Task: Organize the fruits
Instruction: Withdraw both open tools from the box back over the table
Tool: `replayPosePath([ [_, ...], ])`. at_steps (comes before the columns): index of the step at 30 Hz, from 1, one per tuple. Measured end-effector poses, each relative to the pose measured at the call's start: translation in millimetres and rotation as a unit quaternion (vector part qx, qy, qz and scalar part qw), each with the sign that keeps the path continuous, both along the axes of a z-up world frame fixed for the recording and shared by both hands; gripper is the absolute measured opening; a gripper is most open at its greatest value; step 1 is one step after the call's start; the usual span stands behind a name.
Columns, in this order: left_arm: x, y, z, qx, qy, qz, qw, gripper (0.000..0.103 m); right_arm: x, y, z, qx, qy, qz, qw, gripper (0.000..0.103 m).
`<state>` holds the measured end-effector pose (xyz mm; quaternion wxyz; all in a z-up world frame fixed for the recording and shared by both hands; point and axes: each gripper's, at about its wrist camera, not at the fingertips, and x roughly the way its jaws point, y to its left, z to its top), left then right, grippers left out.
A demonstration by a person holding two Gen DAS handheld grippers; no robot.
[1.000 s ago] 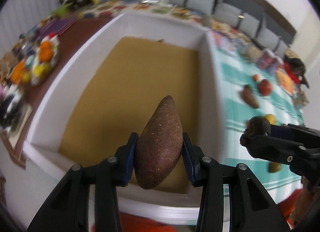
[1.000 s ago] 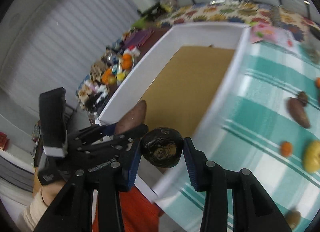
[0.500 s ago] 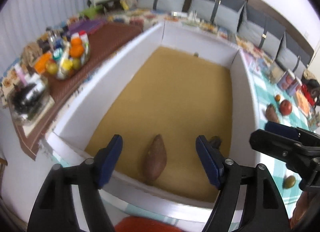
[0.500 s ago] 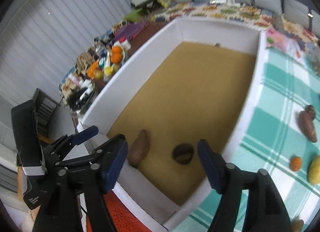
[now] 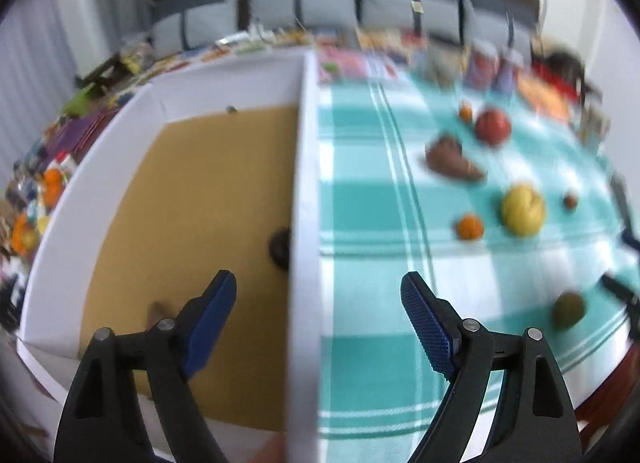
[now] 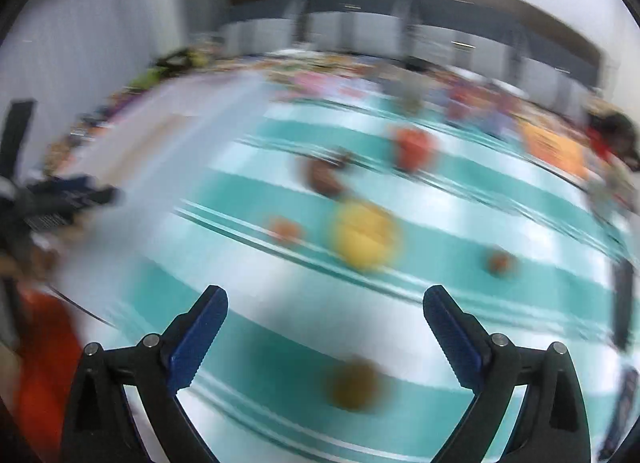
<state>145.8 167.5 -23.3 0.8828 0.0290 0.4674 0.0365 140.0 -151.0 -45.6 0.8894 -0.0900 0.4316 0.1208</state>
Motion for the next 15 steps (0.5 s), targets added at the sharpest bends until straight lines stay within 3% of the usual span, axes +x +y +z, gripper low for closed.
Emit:
replayPosePath([
  [2,-3,-20,-3,0.047,0.002,-0.014,0.9988,0.086,-3,-51,-25,-0.025,0.005,-0.051,0.998,0.098],
  [6,-7,-32,-4,0.058,0.009,-0.023,0.998,0.086,-4,-112,-55,-0.018,0.02,-0.126,0.992,0.098],
  [9,-11,-32,-5,0.05,0.012,-0.016,0.9986,0.086,3,-128,-63,0.004,0.037,-0.147,0.988,0.098],
  [15,-23,-37,-9,0.056,0.015,-0.016,0.9982,0.086,-2,-126,-68,0.0,0.024,-0.141,0.99,0.098],
])
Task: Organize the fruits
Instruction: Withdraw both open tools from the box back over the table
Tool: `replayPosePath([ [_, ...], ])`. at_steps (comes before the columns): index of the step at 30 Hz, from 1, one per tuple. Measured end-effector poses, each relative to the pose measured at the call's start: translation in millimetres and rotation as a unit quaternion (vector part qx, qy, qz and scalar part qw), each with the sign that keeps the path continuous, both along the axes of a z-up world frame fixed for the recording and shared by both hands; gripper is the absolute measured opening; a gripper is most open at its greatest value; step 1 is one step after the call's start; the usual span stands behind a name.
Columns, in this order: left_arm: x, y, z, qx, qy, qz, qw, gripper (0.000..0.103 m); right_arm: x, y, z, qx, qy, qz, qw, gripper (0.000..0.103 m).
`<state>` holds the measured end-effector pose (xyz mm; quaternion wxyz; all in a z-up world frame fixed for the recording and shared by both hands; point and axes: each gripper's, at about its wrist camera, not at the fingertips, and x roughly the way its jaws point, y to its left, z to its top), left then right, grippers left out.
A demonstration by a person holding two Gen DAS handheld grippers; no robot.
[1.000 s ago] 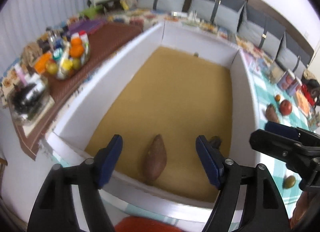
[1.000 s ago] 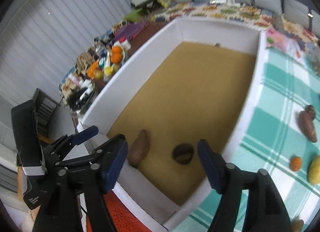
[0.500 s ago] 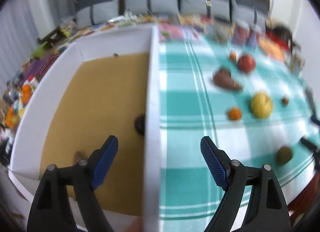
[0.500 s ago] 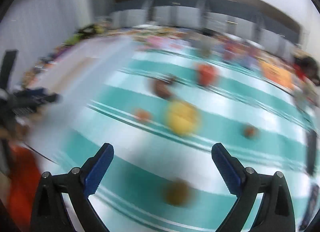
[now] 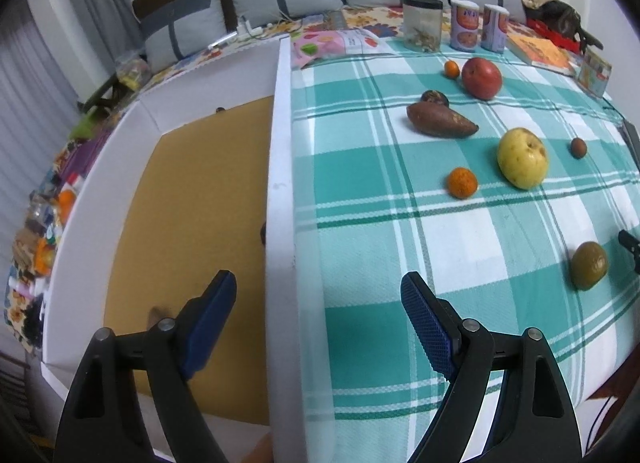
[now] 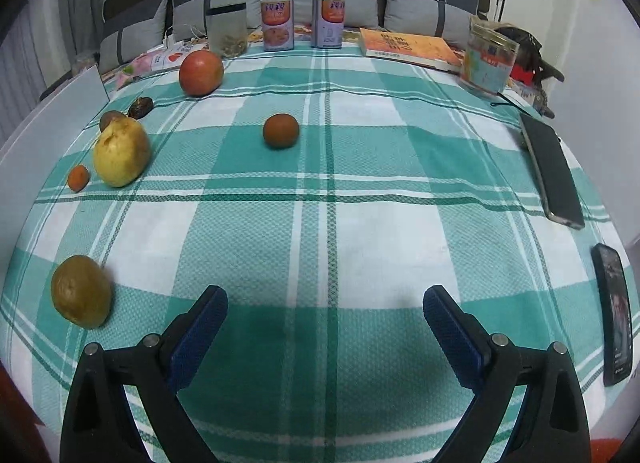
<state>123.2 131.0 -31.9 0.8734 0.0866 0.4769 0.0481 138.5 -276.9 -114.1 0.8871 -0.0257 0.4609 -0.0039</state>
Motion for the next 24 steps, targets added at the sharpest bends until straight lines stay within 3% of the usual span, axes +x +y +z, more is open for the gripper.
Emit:
replayPosePath([
  [3,-3,-1,7,-0.009,-0.011,-0.008,0.9999,0.086,-4,4,-6,0.0,0.009,0.004,1.0,0.098],
  [7,-21,-9,41,0.021,-0.108,0.029,0.9935,0.086,-11,9,1,-0.002,-0.006,0.013,1.0,0.098],
  [9,-36,-21,59,0.014,-0.159,0.03,0.9867,0.086,-14,13,4,-0.01,-0.014,0.021,1.0,0.098],
  [12,-56,-47,73,-0.019,-0.202,0.006,0.9792,0.093,-14,17,2,-0.01,-0.011,0.028,0.999,0.098],
  [15,-67,-72,68,-0.055,-0.199,-0.023,0.9782,0.093,-13,19,-2,-0.008,-0.006,0.032,0.999,0.098],
  [17,-68,-87,51,-0.08,-0.175,-0.038,0.9806,0.093,-14,20,-4,-0.008,-0.005,0.034,0.999,0.098],
  [19,-63,-97,28,-0.102,-0.136,-0.037,0.9847,0.093,-14,21,-6,-0.01,-0.002,0.036,0.999,0.098],
  [24,-55,-94,-21,-0.113,-0.079,-0.014,0.9904,0.093,-14,20,-13,-0.008,0.009,0.036,0.999,0.099],
])
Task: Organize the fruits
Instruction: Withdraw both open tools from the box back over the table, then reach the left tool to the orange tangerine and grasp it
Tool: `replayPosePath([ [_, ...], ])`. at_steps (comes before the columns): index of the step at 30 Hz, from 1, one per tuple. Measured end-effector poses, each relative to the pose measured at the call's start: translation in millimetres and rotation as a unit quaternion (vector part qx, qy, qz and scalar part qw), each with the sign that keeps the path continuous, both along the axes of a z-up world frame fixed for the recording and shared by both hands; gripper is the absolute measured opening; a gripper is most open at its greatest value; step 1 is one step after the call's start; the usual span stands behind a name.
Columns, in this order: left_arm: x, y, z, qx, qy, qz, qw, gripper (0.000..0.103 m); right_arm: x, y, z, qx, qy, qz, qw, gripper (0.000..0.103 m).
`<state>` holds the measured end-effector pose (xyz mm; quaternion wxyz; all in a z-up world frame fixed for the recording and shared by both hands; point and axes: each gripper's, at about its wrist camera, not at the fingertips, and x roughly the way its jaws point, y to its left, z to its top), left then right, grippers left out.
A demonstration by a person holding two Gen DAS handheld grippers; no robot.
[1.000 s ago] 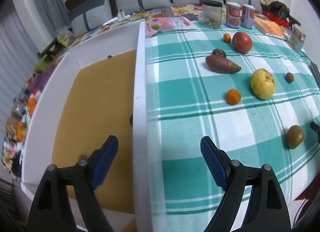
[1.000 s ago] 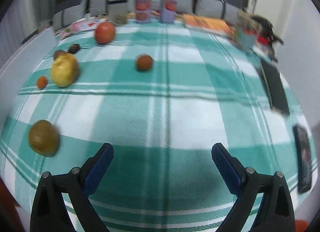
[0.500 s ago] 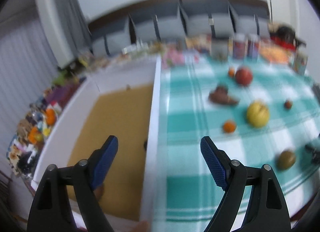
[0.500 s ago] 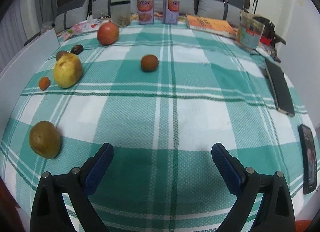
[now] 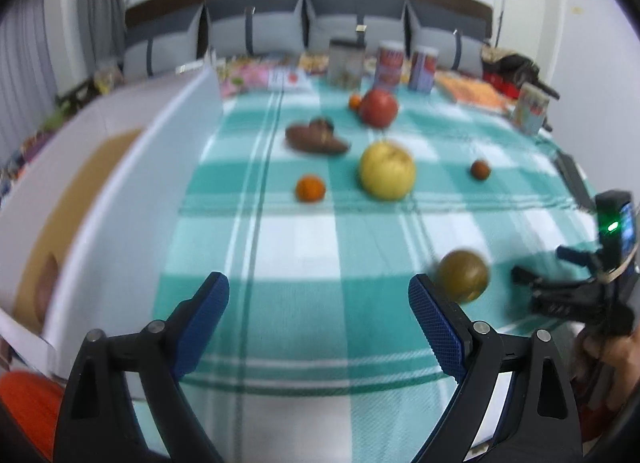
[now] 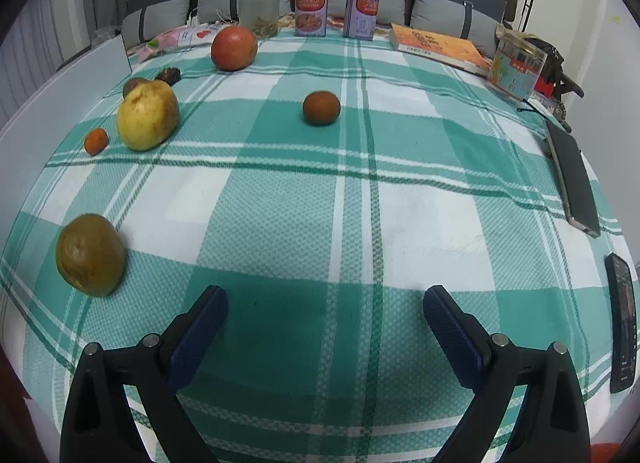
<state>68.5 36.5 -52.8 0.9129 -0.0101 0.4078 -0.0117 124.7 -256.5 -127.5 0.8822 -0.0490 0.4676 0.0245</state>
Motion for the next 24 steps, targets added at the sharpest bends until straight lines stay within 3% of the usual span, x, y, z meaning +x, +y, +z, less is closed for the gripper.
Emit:
replayPosePath([
  [7,11,20,-37,-0.031,0.049,0.033,0.9978,0.093,2,-6,-4,0.018,0.004,-0.013,1.0,0.103],
  [13,14,20,-62,-0.022,0.083,0.026,0.9959,0.093,-1,-6,-5,0.019,-0.008,-0.012,1.0,0.103],
  [19,11,12,-67,0.013,0.084,0.003,0.9964,0.096,-3,-6,-6,0.02,-0.017,-0.013,1.0,0.103],
  [24,9,13,-68,0.016,0.077,0.008,0.9969,0.099,-3,-6,-6,0.02,-0.017,-0.013,1.0,0.103],
])
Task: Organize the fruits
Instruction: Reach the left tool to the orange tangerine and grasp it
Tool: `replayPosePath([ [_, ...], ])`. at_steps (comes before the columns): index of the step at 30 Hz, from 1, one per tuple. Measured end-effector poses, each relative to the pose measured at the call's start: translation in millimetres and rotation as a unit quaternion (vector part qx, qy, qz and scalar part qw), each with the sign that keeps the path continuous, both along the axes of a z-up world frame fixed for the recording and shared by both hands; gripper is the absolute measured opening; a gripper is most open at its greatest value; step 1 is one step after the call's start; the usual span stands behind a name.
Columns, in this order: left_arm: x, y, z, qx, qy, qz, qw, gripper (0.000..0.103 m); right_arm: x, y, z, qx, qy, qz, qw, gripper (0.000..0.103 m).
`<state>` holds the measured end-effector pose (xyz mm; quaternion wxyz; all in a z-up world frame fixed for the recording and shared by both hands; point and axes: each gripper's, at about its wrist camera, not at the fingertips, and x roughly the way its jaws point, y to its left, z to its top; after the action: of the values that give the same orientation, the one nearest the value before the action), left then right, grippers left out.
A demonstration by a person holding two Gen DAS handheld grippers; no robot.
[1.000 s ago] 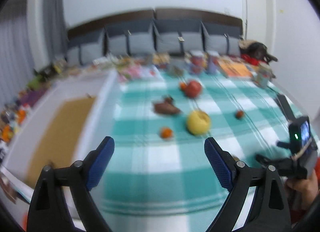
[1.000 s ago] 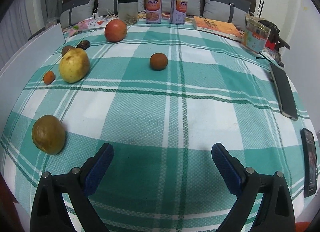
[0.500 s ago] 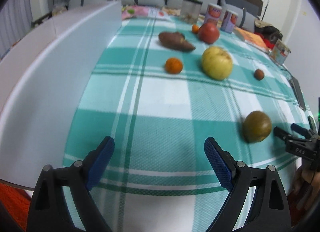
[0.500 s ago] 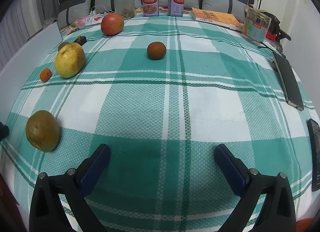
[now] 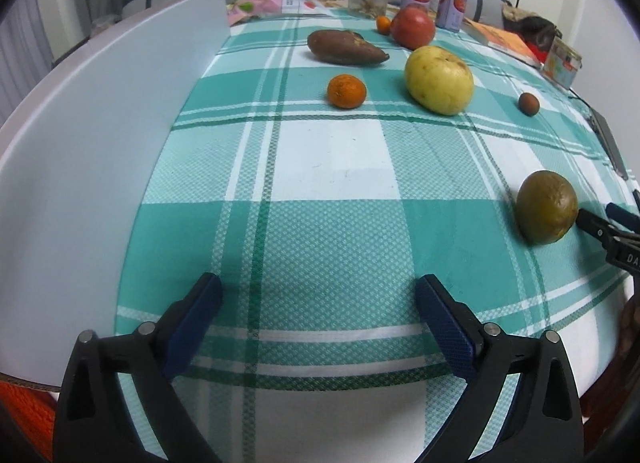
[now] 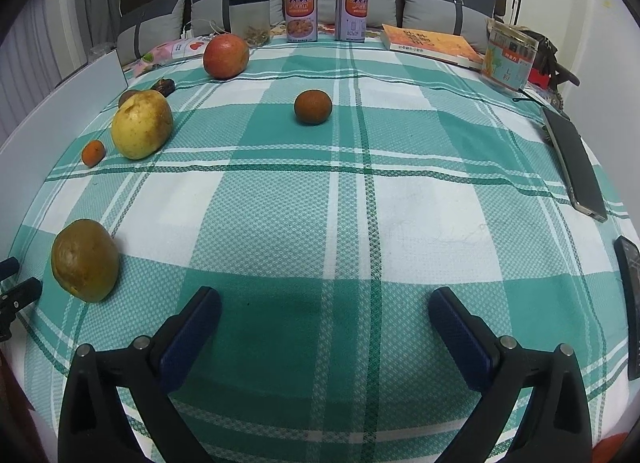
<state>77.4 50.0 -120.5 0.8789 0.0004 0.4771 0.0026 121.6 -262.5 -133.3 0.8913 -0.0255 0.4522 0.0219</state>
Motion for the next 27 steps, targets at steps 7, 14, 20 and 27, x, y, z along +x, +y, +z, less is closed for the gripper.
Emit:
replayPosePath([
  [7,1.1,0.1,0.0,0.001,0.007,0.001,1.0,0.1,-0.1,-0.1,-0.1,0.0,0.0,0.0,1.0,0.103],
  [14,1.0,0.1,-0.2,0.003,0.011,0.003,0.9999,0.1,-0.2,-0.1,-0.1,0.0,0.0,0.0,1.0,0.103],
  [20,0.5,-0.1,-0.2,0.003,0.01,0.003,0.9999,0.1,-0.2,0.0,-0.1,0.0,0.0,0.0,1.0,0.103],
  [27,0.2,-0.4,-0.2,0.003,0.011,0.003,0.9999,0.1,-0.3,0.0,-0.1,0.0,0.0,0.0,1.0,0.103],
])
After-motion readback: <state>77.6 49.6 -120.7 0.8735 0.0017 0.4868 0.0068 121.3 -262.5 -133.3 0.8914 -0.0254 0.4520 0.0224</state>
